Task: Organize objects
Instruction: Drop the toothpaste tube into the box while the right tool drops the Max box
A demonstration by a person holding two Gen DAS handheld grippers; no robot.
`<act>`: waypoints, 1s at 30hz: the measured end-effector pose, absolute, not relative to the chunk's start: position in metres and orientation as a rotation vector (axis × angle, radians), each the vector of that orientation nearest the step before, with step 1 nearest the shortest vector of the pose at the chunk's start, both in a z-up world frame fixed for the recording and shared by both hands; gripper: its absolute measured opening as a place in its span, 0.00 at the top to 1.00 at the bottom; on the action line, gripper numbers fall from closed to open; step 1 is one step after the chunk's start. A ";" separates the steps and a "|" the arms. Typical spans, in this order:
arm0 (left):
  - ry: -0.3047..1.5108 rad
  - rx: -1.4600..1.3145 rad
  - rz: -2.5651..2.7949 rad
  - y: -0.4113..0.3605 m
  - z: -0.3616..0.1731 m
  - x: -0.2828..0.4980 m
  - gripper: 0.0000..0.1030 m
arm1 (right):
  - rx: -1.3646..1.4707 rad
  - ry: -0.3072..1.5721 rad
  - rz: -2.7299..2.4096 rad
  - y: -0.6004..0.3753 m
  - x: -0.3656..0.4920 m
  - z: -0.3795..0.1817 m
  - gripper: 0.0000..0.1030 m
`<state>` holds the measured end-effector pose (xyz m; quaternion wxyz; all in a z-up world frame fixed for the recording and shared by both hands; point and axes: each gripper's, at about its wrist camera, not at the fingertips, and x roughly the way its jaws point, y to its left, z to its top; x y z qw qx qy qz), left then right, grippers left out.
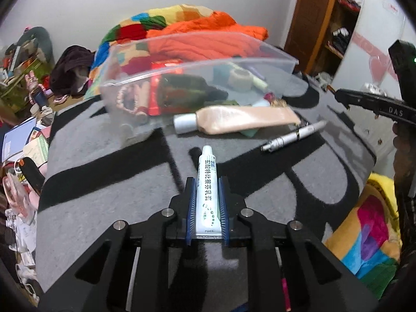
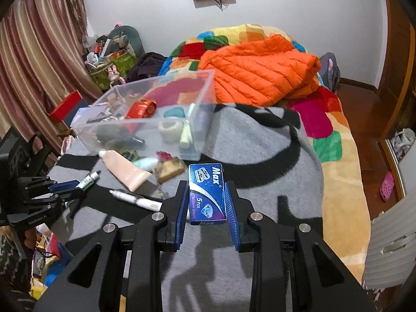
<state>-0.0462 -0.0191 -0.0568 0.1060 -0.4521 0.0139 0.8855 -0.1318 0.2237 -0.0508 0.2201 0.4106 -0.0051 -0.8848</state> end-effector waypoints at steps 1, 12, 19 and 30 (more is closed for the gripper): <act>0.024 -1.312 2.622 -0.022 -0.052 -0.044 0.84 | 1.127 -0.014 -2.447 0.222 -0.131 -0.048 0.76; -0.065 -1.111 2.722 -0.035 -0.004 -0.045 0.84 | 0.983 0.008 -2.443 0.186 -0.138 -0.013 0.76; -0.125 -1.069 2.771 -0.047 0.010 -0.069 0.84 | 0.956 0.038 -2.435 0.160 -0.158 -0.004 0.76; -0.153 -1.169 2.797 -0.057 -0.001 -0.123 0.84 | 1.040 0.150 -2.398 0.109 -0.199 -0.028 0.76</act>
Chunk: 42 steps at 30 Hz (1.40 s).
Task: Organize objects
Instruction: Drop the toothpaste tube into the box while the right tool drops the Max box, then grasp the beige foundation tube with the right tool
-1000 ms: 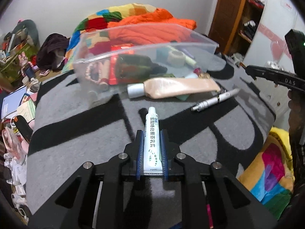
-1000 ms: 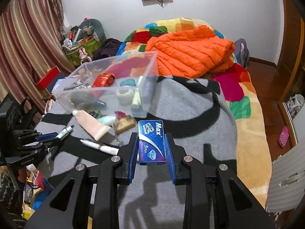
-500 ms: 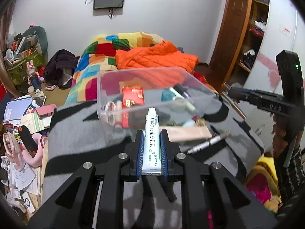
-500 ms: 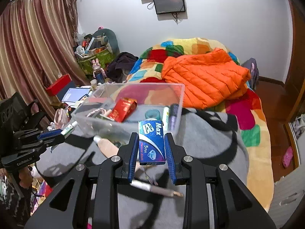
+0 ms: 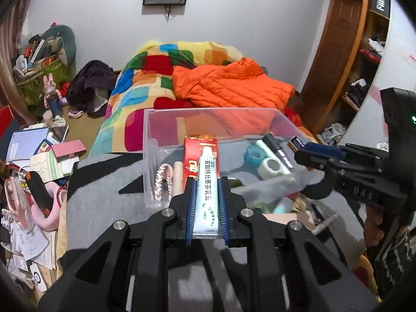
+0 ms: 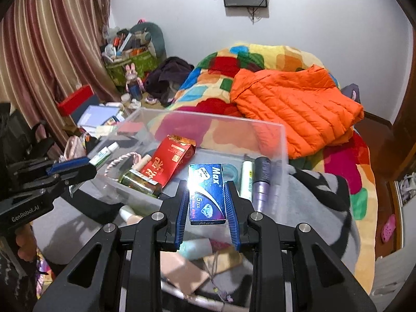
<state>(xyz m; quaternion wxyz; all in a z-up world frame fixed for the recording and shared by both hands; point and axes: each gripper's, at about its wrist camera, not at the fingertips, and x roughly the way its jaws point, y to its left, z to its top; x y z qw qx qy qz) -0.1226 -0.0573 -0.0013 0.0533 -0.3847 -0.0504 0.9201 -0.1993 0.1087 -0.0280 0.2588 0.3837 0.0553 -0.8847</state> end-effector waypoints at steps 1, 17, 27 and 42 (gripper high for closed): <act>-0.151 -1.184 2.794 -0.058 -0.003 -0.128 0.84 | 1.050 0.165 -2.396 0.104 -0.203 -0.031 0.76; -0.176 -1.231 2.761 -0.057 -0.012 -0.149 0.87 | 1.114 0.249 -2.380 0.077 -0.226 -0.051 0.75; -0.150 -1.156 2.750 -0.045 0.005 -0.124 0.71 | 1.049 0.256 -2.382 0.089 -0.201 -0.035 0.64; -0.006 -1.248 2.666 -0.011 -0.031 -0.087 0.43 | 1.099 0.102 -2.334 0.161 -0.163 -0.039 0.53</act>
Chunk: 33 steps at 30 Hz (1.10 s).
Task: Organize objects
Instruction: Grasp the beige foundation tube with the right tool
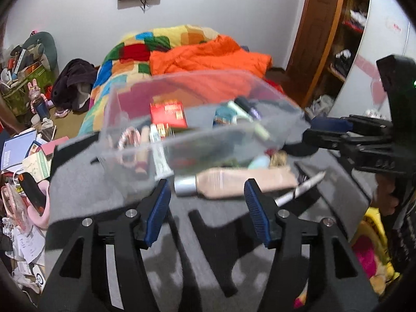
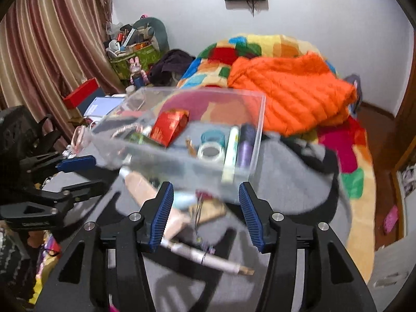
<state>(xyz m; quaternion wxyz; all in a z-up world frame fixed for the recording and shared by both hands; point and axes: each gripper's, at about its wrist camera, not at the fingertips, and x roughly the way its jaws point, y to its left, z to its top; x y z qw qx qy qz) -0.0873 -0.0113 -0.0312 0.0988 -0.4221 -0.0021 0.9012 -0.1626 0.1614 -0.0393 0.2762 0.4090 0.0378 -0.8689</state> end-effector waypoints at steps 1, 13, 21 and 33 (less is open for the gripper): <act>-0.004 -1.269 2.658 -0.011 -0.037 -0.088 0.43 | 1.111 0.090 -2.320 0.162 -0.161 -0.043 0.53; -0.095 -1.345 2.695 -0.041 -0.053 -0.072 0.43 | 1.055 0.312 -2.181 0.098 -0.145 -0.059 0.53; -0.148 -1.346 2.684 -0.054 -0.058 -0.055 0.43 | 1.100 0.598 -2.100 0.047 -0.152 -0.089 0.56; -0.110 -1.307 2.664 -0.040 -0.057 -0.044 0.43 | 1.089 0.550 -2.056 0.058 -0.130 -0.078 0.72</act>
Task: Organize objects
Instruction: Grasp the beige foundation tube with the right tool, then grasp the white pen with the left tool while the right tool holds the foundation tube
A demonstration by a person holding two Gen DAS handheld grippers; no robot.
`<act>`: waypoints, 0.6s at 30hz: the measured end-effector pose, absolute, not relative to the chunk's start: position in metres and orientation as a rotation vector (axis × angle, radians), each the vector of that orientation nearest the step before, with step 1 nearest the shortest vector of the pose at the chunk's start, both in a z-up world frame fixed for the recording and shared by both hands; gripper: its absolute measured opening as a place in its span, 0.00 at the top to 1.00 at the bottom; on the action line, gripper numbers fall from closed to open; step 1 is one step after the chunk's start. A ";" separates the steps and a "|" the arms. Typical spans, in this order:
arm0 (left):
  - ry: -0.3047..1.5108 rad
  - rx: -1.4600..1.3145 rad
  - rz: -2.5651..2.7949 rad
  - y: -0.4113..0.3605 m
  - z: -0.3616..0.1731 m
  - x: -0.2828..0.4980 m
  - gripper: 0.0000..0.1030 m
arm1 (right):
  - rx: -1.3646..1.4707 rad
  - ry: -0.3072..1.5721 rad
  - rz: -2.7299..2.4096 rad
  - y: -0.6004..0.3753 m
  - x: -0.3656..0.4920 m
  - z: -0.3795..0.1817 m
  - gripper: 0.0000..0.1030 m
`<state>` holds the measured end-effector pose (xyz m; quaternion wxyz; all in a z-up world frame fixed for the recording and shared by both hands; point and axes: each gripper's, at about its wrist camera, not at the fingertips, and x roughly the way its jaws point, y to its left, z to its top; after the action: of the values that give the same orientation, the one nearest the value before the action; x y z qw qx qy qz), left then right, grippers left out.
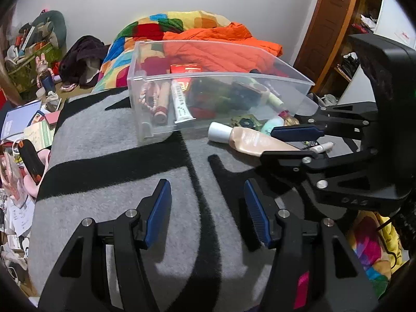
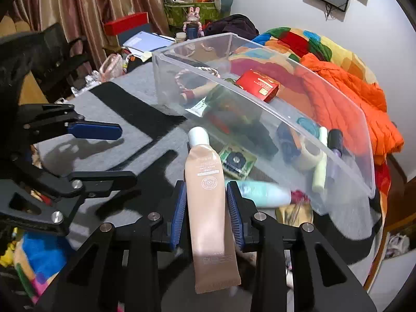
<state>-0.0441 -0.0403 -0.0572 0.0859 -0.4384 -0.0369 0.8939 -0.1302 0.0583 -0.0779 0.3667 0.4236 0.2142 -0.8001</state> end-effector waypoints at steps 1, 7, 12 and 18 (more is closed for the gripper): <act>-0.106 -1.302 2.663 -0.039 -0.056 -0.042 0.43 | 1.088 0.537 -2.058 0.061 -0.128 -0.076 0.72; -0.098 -1.292 2.640 -0.030 -0.049 -0.042 0.43 | 1.057 0.409 -2.116 0.100 -0.118 -0.054 0.73; -0.063 -1.286 2.572 -0.005 -0.047 -0.050 0.43 | 1.082 0.309 -2.192 0.145 -0.115 -0.045 0.96; 0.083 -1.282 2.479 0.039 -0.046 -0.072 0.43 | 1.158 0.197 -2.227 0.194 -0.113 -0.061 0.95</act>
<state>-0.0716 0.0386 -0.0463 0.1737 -0.4521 0.0293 0.8744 -0.1126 0.1939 -0.0611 0.3069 0.4376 0.0746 -0.8419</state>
